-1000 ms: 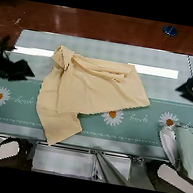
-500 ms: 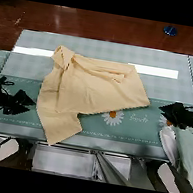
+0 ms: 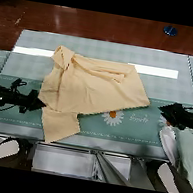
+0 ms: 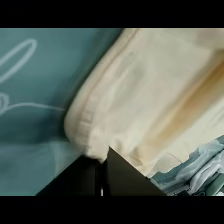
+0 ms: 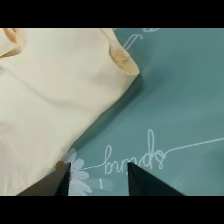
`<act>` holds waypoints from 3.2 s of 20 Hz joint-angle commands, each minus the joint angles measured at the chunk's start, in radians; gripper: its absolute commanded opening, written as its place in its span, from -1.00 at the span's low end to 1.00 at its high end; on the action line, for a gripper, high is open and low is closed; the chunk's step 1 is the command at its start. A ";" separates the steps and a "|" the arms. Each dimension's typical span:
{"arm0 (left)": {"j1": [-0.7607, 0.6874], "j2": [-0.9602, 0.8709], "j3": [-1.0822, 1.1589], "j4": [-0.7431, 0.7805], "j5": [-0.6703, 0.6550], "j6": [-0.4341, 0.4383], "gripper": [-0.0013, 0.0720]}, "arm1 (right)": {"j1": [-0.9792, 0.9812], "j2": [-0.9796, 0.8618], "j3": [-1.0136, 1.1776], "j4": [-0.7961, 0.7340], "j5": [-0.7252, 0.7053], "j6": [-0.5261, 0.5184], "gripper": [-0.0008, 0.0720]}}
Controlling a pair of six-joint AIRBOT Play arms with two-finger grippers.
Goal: Fold the shirts.
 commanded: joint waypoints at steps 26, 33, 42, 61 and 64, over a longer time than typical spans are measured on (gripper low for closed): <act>-0.040 0.060 0.561 -0.258 -0.171 0.074 -0.89 | 0.457 -0.477 0.719 0.055 -0.037 -0.035 -0.93; -0.022 0.282 1.138 -0.242 -0.110 0.070 -0.89 | 0.442 -0.044 1.172 -0.206 -0.031 0.048 -0.93; -0.335 0.737 1.215 0.548 -0.047 -0.106 -0.89 | 0.442 0.373 1.194 -0.511 0.112 0.209 -0.93; -0.555 0.266 0.941 0.839 -0.199 -0.328 -0.89 | 0.443 0.090 0.704 -0.341 0.093 0.181 -0.93; -0.554 0.026 0.943 0.828 -0.047 -0.406 -0.89 | 0.443 -0.170 0.694 -0.288 -0.057 0.107 -0.93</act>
